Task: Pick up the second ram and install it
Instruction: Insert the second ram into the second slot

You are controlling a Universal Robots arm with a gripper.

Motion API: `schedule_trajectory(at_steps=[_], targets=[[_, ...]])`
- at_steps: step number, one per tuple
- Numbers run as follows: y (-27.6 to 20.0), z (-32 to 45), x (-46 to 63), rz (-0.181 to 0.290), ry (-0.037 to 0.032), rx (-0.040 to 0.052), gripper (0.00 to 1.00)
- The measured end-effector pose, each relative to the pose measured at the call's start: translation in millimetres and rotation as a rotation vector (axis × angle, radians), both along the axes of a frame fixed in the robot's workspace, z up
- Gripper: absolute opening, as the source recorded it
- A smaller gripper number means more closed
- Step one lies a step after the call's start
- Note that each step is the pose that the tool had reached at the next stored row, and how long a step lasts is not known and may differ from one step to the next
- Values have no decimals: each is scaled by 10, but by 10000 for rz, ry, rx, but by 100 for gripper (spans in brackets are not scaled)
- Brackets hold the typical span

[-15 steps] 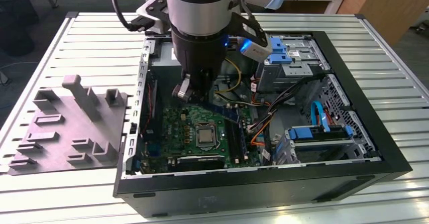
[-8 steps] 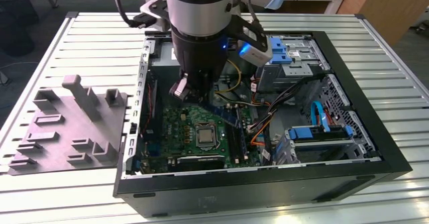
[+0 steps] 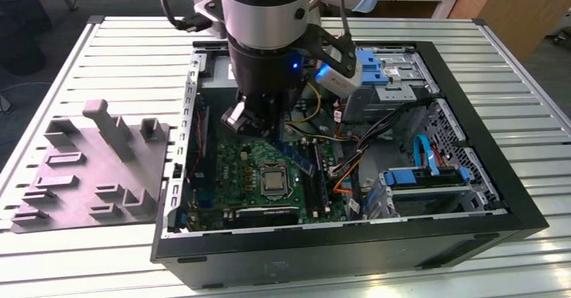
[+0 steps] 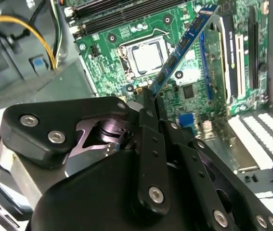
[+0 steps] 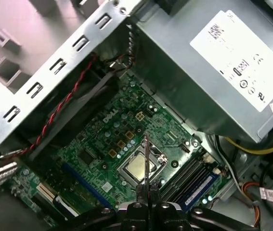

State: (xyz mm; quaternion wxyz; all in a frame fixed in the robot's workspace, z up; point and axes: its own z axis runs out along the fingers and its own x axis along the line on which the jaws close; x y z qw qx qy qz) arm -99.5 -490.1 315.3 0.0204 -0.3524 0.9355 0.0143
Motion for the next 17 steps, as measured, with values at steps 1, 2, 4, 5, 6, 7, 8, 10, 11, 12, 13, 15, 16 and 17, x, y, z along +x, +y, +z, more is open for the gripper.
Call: schedule_trajectory(at_steps=[1, 2, 4, 5, 6, 7, 8, 10, 11, 12, 13, 15, 16, 17], targets=[[0, -2, 0, -181, 0, 0, 14], [0, -3, 0, -360, 0, 0, 14], [0, -6, 0, -732, 0, 0, 14], [0, -7, 0, -909, 0, 0, 14], [0, -8, 0, -1091, 0, 0, 14], [0, -10, 0, -1269, 0, 0, 14], [0, -12, 0, -1450, 0, 1, 14], [0, -15, 0, -1825, 0, 0, 14], [0, -16, 0, -2007, 0, 0, 14], [0, -18, 0, -2180, 0, 0, 14], [0, -20, 0, -2366, 0, 0, 14], [0, -23, 0, -2725, 0, 0, 14], [0, -24, 0, -2917, 0, 1, 14], [0, -26, 0, -3095, 0, 0, 14]])
